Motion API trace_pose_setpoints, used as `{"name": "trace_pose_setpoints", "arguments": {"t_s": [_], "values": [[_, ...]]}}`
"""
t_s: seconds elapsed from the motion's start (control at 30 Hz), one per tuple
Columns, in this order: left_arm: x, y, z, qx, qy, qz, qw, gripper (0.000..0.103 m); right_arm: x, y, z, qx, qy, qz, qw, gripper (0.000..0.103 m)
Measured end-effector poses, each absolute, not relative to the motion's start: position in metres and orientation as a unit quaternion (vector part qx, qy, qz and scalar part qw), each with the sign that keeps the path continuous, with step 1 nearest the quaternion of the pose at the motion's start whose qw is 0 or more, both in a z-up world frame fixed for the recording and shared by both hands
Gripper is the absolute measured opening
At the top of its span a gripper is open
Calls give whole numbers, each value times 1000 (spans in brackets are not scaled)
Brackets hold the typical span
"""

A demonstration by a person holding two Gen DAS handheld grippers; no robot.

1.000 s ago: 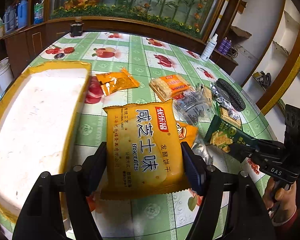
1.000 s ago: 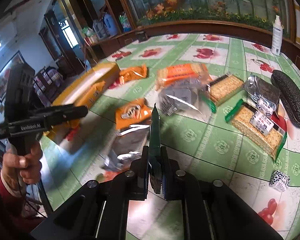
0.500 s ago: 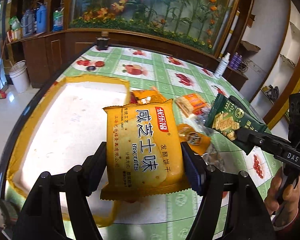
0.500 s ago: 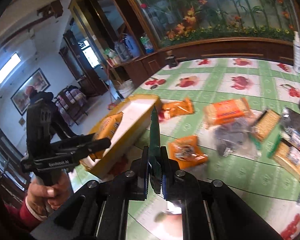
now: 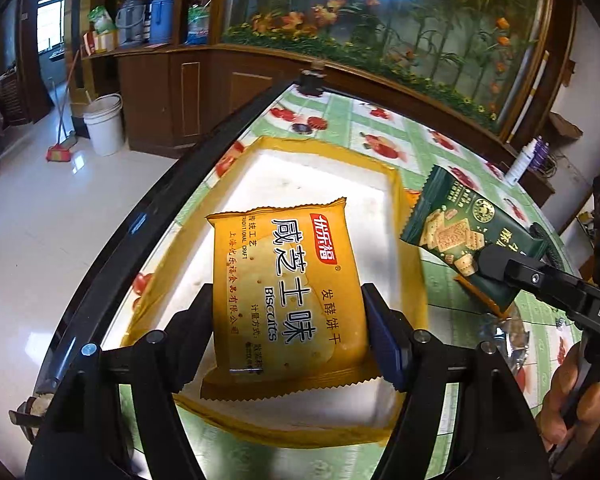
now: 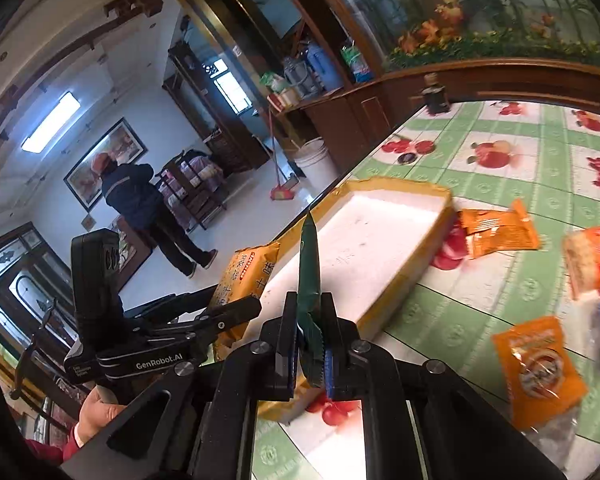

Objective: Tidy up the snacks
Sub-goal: 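Carry the yellow biscuit bag and green cracker pack over the white tray, then open both tools to drop the yellow bag and green pack into the tray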

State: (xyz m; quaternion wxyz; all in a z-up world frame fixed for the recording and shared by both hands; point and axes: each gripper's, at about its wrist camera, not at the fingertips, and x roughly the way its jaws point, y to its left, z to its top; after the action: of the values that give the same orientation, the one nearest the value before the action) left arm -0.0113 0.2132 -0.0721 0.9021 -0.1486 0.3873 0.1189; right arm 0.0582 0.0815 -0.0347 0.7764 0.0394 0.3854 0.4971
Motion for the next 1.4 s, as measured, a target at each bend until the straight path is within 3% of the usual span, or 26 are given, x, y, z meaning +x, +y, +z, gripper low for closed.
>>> {"name": "trace_pose_setpoints", "arguments": {"t_s": [0.47, 0.6, 0.67, 0.8, 0.87, 0.93, 1.03, 1.13, 1.3, 1.4], "values": [[-8, 231, -95, -114, 418, 181, 883, 71, 82, 151, -85, -6, 439, 482, 758, 10], [-11, 233, -94, -106, 417, 196, 881, 72, 85, 151, -90, -6, 436, 473, 766, 21], [-11, 232, -91, -95, 416, 203, 881, 73, 86, 145, -87, 0, 428, 471, 772, 46], [-13, 225, -82, -97, 405, 197, 887, 78, 80, 118, -71, 9, 406, 459, 790, 59], [-14, 219, -77, -103, 398, 185, 893, 78, 75, 98, -63, 6, 392, 445, 805, 76], [-13, 209, -72, -108, 393, 166, 898, 78, 69, 75, -56, 4, 381, 424, 822, 86], [-10, 186, -62, -108, 384, 131, 908, 78, 57, 27, -49, 3, 360, 380, 852, 90], [-3, 160, -55, -103, 380, 92, 914, 78, 43, -25, -43, -4, 329, 311, 892, 102], [14, 108, -59, -76, 396, 35, 914, 81, 40, -94, -61, 31, 368, 267, 890, 102], [26, 81, -68, -57, 411, 20, 910, 81, 32, -101, -73, -4, 380, 256, 889, 102]]}}
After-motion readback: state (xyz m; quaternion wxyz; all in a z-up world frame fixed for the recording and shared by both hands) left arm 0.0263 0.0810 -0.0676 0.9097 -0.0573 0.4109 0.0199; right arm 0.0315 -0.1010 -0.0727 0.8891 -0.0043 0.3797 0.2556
